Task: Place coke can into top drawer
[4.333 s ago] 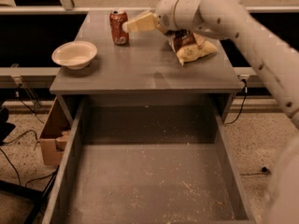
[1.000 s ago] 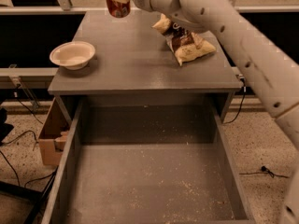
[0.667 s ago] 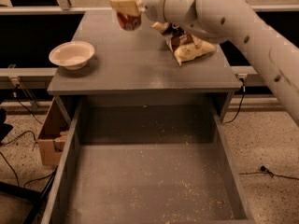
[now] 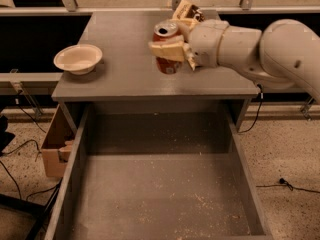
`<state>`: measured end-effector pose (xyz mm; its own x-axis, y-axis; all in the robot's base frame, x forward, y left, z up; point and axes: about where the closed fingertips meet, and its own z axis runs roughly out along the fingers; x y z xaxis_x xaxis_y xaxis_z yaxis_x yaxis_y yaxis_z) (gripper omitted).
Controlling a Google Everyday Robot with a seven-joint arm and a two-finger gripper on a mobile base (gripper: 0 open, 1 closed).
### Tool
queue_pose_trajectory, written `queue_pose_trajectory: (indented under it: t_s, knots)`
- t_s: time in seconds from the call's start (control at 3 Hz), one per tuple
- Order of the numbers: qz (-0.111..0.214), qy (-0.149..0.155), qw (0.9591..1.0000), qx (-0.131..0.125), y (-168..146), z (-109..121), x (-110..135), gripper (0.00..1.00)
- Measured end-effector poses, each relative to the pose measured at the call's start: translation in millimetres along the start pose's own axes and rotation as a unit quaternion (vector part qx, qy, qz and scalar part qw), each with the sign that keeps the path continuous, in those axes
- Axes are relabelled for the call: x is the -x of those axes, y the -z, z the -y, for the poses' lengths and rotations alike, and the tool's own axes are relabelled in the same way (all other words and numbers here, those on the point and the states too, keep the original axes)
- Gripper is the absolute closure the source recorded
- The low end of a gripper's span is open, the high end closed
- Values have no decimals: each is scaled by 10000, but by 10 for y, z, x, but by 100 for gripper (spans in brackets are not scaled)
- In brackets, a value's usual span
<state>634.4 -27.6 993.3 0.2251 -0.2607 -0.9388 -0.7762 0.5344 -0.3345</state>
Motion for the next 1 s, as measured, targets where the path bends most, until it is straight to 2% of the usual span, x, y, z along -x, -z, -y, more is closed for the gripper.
queue_pose_trajectory:
  t_s: [0.33,0.67,1.0]
  knots:
    - [-106,-211,9996,-121,592,-275,-397,100]
    - [81,-305,9993,-195,766,-381,-681,100]
    - [90,-352,9992,-137,683,-396,-718,100]
